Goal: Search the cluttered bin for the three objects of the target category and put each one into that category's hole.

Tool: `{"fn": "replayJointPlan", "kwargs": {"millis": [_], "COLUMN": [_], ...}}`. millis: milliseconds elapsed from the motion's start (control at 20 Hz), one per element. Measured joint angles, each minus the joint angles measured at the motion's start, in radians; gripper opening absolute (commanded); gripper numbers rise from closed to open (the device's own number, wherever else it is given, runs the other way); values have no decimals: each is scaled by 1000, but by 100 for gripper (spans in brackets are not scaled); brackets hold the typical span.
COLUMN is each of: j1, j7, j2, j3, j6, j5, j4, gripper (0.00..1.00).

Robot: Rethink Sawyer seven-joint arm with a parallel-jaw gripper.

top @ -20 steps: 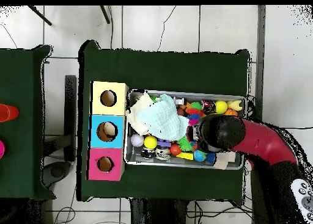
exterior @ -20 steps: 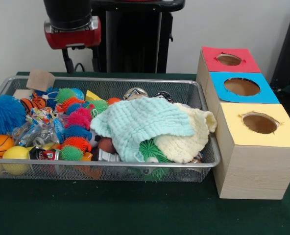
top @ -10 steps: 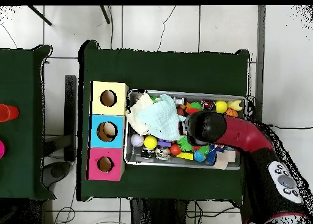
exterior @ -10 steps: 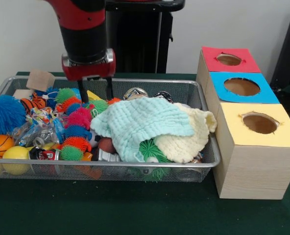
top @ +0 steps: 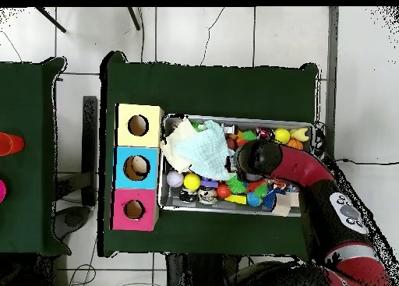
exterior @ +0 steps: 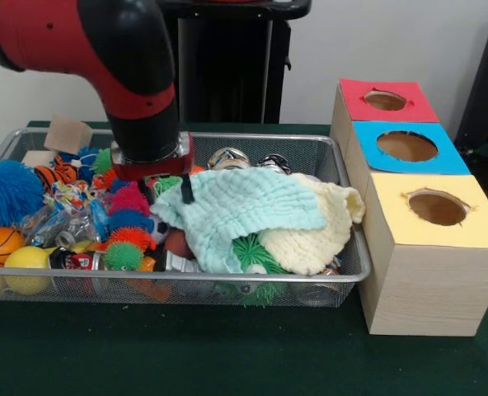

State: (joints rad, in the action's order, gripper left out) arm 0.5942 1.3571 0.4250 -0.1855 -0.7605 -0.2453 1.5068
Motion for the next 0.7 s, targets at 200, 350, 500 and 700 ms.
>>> {"fn": "replayJointPlan", "kwargs": {"millis": [200, 350, 500, 700], "j1": [18, 37, 46, 50], "j7": [0, 0, 0, 0], "j2": [-37, -77, -89, -100], "j3": [2, -1, -10, -18], "j6": [-121, -145, -178, -229], "j5": [-1, 0, 3, 2], "j4": [-84, -151, -174, -202], "gripper": [100, 100, 100, 100]}}
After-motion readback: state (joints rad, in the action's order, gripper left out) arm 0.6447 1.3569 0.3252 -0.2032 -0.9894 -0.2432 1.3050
